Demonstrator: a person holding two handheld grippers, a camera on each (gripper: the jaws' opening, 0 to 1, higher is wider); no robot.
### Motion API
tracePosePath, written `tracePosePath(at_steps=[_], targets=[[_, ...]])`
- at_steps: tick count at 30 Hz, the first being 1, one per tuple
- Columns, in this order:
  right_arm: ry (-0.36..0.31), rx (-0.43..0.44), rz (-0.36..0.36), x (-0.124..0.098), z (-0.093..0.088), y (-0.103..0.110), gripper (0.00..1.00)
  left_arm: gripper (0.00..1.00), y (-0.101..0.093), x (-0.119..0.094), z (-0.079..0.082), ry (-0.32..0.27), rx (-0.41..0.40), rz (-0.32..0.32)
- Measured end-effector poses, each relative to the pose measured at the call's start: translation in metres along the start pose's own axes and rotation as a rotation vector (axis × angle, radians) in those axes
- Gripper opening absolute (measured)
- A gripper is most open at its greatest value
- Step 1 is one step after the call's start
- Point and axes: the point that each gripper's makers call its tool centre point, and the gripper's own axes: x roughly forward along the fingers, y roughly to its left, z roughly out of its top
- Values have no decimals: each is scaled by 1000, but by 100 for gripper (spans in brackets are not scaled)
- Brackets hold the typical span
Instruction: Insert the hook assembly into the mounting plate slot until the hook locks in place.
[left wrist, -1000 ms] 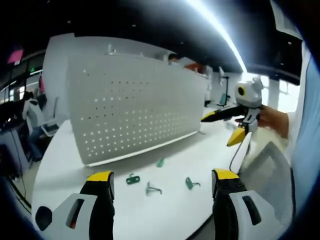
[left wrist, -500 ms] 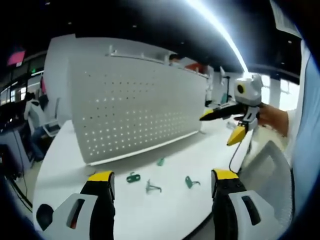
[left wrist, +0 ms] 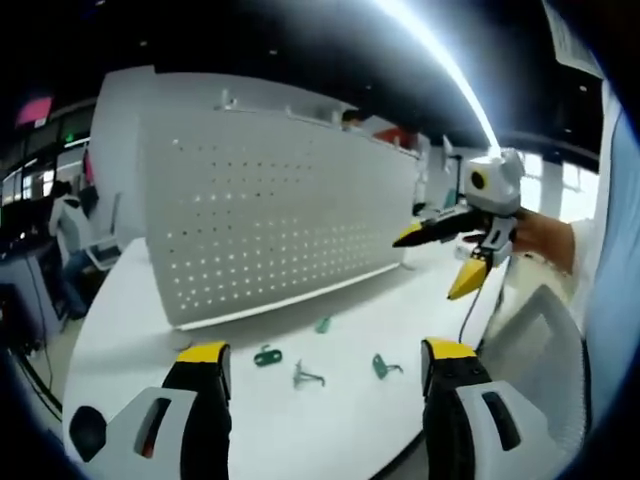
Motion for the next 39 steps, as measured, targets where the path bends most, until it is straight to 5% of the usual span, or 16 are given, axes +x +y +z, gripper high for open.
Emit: tracePosePath(at_steps=[20, 39], targets=[[39, -59, 149, 55, -1, 3, 70, 77, 5, 2, -3, 4, -3, 23], [125, -83, 269, 95, -22, 18, 63, 75, 6, 4, -6, 12, 7, 31]])
